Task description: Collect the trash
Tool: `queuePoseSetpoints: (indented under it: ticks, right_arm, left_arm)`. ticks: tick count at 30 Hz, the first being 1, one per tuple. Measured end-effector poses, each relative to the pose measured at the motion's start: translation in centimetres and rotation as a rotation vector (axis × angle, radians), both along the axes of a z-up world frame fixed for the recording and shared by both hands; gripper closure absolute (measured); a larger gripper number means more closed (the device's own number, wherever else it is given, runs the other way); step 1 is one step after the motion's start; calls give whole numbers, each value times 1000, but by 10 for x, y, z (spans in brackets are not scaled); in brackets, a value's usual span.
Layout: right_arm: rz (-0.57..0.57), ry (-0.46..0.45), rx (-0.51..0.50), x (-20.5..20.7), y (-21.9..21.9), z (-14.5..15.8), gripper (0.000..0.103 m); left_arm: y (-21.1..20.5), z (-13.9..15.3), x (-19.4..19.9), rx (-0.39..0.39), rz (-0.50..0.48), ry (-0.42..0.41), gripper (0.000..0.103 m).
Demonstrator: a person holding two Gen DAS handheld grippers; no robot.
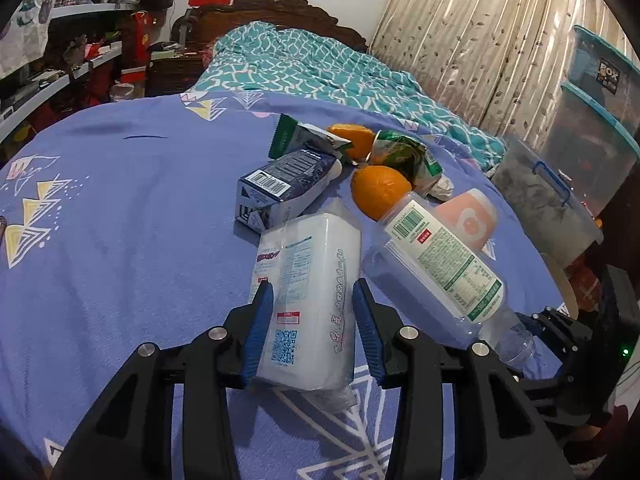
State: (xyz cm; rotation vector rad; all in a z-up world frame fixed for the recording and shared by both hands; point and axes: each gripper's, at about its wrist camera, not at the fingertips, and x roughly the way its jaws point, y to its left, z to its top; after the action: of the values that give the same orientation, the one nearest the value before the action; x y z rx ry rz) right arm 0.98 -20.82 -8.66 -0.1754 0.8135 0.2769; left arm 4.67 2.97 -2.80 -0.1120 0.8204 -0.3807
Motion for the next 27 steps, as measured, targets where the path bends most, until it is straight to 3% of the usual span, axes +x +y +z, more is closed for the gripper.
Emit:
queuePoseSetpoints:
  ticks: [8, 20, 27]
  right_arm:
    - [-11, -22, 25, -4, -2, 2, 24]
    - [-4, -26, 37, 3, 5, 3, 19]
    - [10, -29, 19, 14, 14, 4, 17]
  left_arm:
    - [2, 8, -5, 6, 58, -22, 12]
    - [-8, 1, -2, 5, 42, 14, 9]
    - [-21, -13, 4, 65, 22, 34, 9]
